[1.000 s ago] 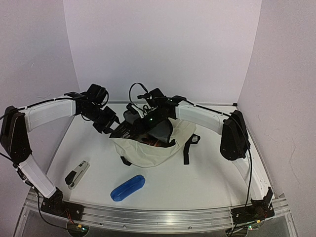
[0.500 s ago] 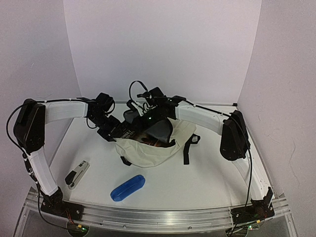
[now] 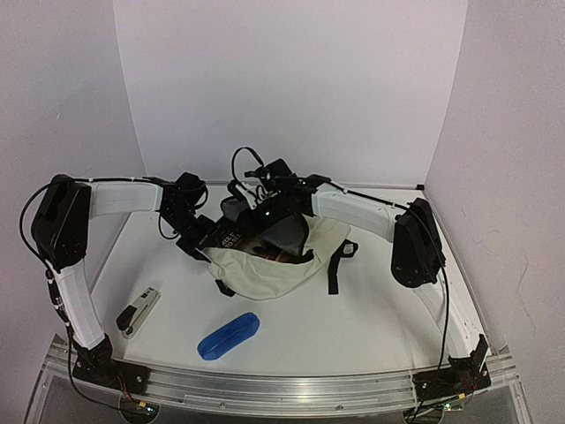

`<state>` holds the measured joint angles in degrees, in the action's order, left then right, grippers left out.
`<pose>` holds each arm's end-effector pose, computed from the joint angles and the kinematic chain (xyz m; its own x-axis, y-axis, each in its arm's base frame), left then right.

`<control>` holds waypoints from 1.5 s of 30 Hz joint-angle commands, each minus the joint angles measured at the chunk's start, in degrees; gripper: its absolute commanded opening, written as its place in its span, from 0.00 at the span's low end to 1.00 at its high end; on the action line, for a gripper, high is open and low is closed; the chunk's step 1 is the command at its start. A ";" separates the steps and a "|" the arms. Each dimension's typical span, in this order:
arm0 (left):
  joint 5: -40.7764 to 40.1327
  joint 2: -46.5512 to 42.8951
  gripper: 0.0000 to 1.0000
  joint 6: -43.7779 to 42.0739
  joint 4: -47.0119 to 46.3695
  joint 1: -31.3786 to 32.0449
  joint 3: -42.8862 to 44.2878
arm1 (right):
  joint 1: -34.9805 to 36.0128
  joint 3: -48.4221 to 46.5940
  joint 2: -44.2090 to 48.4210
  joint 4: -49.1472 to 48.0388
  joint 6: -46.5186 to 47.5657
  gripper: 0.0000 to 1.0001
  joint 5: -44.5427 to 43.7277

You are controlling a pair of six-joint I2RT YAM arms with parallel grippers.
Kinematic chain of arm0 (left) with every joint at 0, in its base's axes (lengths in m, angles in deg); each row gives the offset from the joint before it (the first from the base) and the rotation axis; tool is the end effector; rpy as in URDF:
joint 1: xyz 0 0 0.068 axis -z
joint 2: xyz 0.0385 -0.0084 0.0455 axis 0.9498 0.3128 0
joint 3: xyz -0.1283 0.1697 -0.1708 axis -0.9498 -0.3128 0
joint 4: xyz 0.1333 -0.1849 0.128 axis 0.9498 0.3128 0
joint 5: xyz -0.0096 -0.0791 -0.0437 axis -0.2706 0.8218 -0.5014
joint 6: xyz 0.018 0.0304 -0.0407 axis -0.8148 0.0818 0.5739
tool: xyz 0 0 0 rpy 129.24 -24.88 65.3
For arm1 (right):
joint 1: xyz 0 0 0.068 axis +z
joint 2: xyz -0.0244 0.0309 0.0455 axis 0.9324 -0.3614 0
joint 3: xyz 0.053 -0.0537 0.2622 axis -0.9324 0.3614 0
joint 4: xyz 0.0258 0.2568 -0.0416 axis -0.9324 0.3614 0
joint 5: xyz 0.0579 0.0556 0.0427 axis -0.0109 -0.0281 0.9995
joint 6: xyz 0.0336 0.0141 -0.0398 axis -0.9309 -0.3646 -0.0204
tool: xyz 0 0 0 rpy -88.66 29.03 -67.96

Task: Pack the student bag
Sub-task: Adjust the student bag at the center of the board.

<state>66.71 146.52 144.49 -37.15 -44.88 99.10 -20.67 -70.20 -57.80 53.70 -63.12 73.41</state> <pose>0.3263 -0.1779 0.1923 -0.7138 -0.6703 0.2028 -0.6850 0.6083 -0.4009 0.3614 0.4267 0.2246 -0.4388 -0.4690 -0.7664 -0.8882 0.3554 0.2911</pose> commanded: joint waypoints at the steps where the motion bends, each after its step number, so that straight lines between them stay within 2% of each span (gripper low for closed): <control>1: 1.67 1.14 0.46 1.59 1.68 -0.25 0.68 | 0.10 0.87 -0.17 -2.48 0.44 0.19 -0.23; 5: 1.24 1.30 0.31 1.37 2.88 -0.26 2.33 | 0.34 1.57 -0.17 -2.76 0.44 0.20 0.28; 10: -0.41 -1.30 0.04 0.95 4.68 -0.24 4.46 | 0.72 1.94 -1.12 -3.39 2.64 0.20 0.83; 12: -1.44 -2.66 0.00 0.73 5.66 -0.13 5.92 | 0.73 1.96 -1.61 -3.73 2.60 0.20 1.65; 17: -3.96 -4.17 0.00 -2.96 11.35 0.31 13.05 | 1.31 1.54 -3.33 -4.86 2.45 0.20 4.51; 20: -3.32 -4.72 0.00 -3.65 11.61 0.59 14.84 | 1.78 0.89 -5.12 -5.24 2.50 0.21 3.65; 25: -3.28 -6.32 0.00 -3.75 10.19 1.27 15.23 | 1.74 2.19 -7.77 -4.97 5.13 0.20 -8.16; 29: -4.17 -8.83 0.00 -3.46 9.36 1.41 13.83 | -0.30 6.53 -6.55 -4.75 6.62 0.21 -16.19; 35: -4.05 -12.55 0.00 -2.99 3.15 1.43 8.27 | -2.32 14.86 0.69 -4.24 14.92 0.24 -21.12; 38: -2.78 -11.77 0.00 -3.06 0.74 1.42 5.94 | -2.93 19.07 6.97 -3.46 18.33 0.32 -13.14; 40: -2.07 -10.55 0.01 -3.07 -0.55 1.56 4.90 | -3.20 19.90 11.84 -1.38 19.69 0.39 -4.42; 45: -0.75 -8.12 0.05 -2.10 -5.29 2.10 3.66 | -5.06 16.81 20.90 1.53 14.53 0.62 12.09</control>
<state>63.28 139.40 142.04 -34.98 -43.20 101.99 -23.88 -50.69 -47.14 50.98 -46.46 71.18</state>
